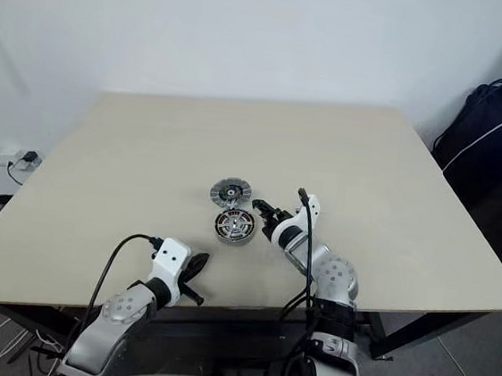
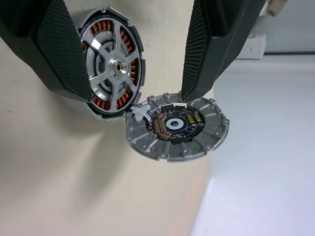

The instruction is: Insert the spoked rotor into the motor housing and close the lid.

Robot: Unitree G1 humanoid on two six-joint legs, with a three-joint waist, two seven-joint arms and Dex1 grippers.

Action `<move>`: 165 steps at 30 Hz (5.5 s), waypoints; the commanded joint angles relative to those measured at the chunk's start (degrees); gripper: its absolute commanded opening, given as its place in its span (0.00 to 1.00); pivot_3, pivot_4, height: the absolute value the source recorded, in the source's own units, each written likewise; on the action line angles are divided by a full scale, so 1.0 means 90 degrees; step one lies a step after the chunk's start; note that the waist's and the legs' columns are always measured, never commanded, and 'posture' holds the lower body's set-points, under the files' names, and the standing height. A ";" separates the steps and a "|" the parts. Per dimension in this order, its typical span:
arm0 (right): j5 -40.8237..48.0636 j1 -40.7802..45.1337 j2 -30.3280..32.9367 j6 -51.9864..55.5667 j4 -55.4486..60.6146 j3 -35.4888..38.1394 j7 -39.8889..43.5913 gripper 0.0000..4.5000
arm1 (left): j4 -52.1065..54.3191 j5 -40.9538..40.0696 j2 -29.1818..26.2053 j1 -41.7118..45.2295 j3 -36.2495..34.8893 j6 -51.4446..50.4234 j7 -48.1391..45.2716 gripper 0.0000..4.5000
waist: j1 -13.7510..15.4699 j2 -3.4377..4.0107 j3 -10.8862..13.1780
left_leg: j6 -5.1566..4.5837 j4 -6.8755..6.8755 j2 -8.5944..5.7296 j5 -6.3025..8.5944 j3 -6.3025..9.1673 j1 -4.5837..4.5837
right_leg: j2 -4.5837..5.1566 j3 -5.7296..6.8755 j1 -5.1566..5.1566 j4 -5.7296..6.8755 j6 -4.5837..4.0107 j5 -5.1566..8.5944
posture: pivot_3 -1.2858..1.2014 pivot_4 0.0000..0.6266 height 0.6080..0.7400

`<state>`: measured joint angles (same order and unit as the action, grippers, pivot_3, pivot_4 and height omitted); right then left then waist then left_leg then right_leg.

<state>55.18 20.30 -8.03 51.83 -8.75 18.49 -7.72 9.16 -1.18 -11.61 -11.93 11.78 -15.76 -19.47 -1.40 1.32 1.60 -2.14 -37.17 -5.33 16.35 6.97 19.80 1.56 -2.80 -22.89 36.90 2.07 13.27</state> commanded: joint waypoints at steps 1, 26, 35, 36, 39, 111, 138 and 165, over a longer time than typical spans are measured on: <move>-0.0057 -0.0117 -0.0120 -0.0084 0.0423 -0.0133 0.0044 0.68 | 0.0122 -0.0058 0.0012 0.0129 -0.0023 0.0160 -0.0047 0.00 | 0.0001 0.0000 0.0000 | 0.0000 0.0000 0.0000 0.0000 0.0000 0.0000 | 0.0000 0.0000 0.0000 0.0000 0.0000 0.0000 | 0.52 0.00 1.00; -0.5616 0.1221 0.1345 -0.2129 -0.0772 -0.4786 0.2223 0.00 | 0.0092 -0.0024 0.0112 0.0118 0.0058 0.0218 -0.0024 0.00 | 0.0070 -0.0022 -0.0004 | 0.0010 -0.0005 0.0000 -0.0005 -0.0005 -0.0009 | -0.0003 0.0000 -0.0008 0.0003 -0.0002 -0.0004 | 0.52 0.00 1.00; -0.5922 0.1610 0.1030 -0.2248 -0.2104 -0.4494 0.2542 0.00 | 0.0131 -0.0020 0.0167 0.0036 0.0017 0.0256 0.0076 0.00 | 0.0068 -0.0022 -0.0005 | 0.0011 -0.0004 -0.0002 -0.0005 -0.0004 -0.0011 | -0.0004 0.0000 -0.0009 0.0006 -0.0009 -0.0007 | 0.52 0.00 1.00; -0.5986 0.1606 0.1017 -0.2220 -0.2264 -0.4497 0.2549 0.00 | 0.0133 -0.0024 0.0166 0.0029 0.0012 0.0263 0.0086 0.00 | 0.0066 -0.0021 -0.0007 | 0.0011 -0.0004 -0.0001 -0.0005 -0.0004 -0.0011 | -0.0004 0.0000 -0.0010 0.0006 -0.0009 -0.0008 | 0.52 0.00 1.00; -0.6095 0.1596 0.0994 -0.2129 -0.2544 -0.4472 0.2596 0.00 | 0.0132 -0.0027 0.0174 0.0015 0.0008 0.0278 0.0109 0.00 | 0.0062 -0.0024 -0.0017 | 0.0012 -0.0003 -0.0002 -0.0006 -0.0005 -0.0019 | -0.0005 0.0000 -0.0005 0.0009 -0.0009 -0.0008 | 0.52 0.00 1.00; -0.8789 0.2959 0.2378 -0.3693 -0.2831 -0.6767 0.7374 0.20 | -0.0825 -0.0056 0.0367 -0.0437 -0.0036 0.2096 0.0099 0.00 | 0.0109 -0.0030 -0.0043 | 0.0024 -0.0015 -0.0007 -0.0011 0.0013 -0.0028 | 0.0002 0.0033 0.0008 0.0020 -0.0011 -0.0010 | 0.52 0.00 1.00; -0.8126 0.1352 0.3196 -0.1345 0.0776 -0.5252 0.7135 0.02 | -0.0898 -0.0097 0.0462 -0.0377 0.0027 0.2051 -0.0004 0.00 | 0.0275 -0.0044 -0.0049 | 0.0021 -0.0016 -0.0009 -0.0011 0.0027 0.0016 | 0.0007 0.0038 -0.0023 0.0007 -0.0016 -0.0012 | 0.52 0.00 1.00; -0.6153 -0.0065 0.0990 0.4519 0.3864 -0.2171 0.4300 0.02 | -0.1242 -0.0114 0.0475 -0.0159 0.0110 0.2045 -0.0310 0.00 | 0.0269 -0.0053 -0.0041 | 0.0041 -0.0077 -0.0008 -0.0001 0.0029 0.0090 | 0.0007 0.0037 -0.0076 0.0015 0.0010 -0.0038 | 0.52 0.00 1.00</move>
<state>-1.47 17.00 2.86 91.95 26.54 -4.00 32.98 -2.10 -1.68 -7.38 -14.12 12.60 1.71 -21.86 1.03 0.84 1.23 -1.77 -37.87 -5.40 16.34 7.22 20.61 1.62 -2.47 -23.58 37.04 2.15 12.92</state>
